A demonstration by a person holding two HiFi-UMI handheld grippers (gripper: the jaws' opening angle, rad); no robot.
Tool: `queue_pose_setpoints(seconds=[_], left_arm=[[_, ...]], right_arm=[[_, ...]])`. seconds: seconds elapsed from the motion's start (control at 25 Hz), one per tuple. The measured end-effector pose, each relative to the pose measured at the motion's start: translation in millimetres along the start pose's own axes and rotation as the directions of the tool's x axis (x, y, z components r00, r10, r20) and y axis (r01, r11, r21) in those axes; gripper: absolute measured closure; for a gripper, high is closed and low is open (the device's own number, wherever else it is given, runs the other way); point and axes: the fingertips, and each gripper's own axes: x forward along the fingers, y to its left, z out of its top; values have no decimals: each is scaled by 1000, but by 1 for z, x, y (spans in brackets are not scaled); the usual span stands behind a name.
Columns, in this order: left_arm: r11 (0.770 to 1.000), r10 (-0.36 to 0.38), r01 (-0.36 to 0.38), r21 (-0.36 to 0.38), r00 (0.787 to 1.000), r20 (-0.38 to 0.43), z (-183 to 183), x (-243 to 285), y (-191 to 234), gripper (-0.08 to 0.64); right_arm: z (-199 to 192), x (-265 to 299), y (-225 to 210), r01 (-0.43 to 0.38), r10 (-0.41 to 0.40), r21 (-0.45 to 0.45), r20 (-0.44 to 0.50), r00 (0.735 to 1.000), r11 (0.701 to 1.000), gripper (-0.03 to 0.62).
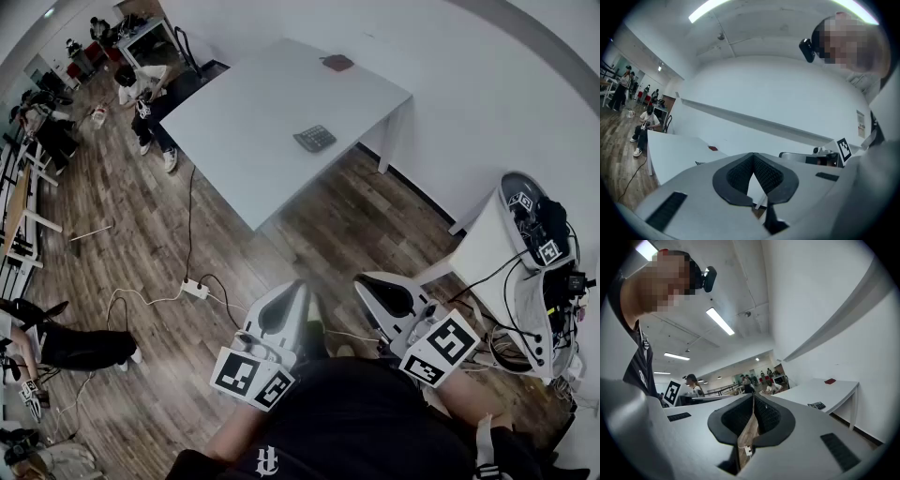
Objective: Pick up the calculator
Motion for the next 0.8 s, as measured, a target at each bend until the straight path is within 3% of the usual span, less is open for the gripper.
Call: queue_pose_setpoints(seconds=[0.4,0.8], left_arm=[[1000,-19,18,-10,999,-38,12,48,83,552],[995,-101,100,-22,994,-50,33,102,179,552]], right_arm=[[-7,89,-42,36,-35,6,-55,998,999,577],[-12,196,-93,140,-153,-112,-126,980,984,575]])
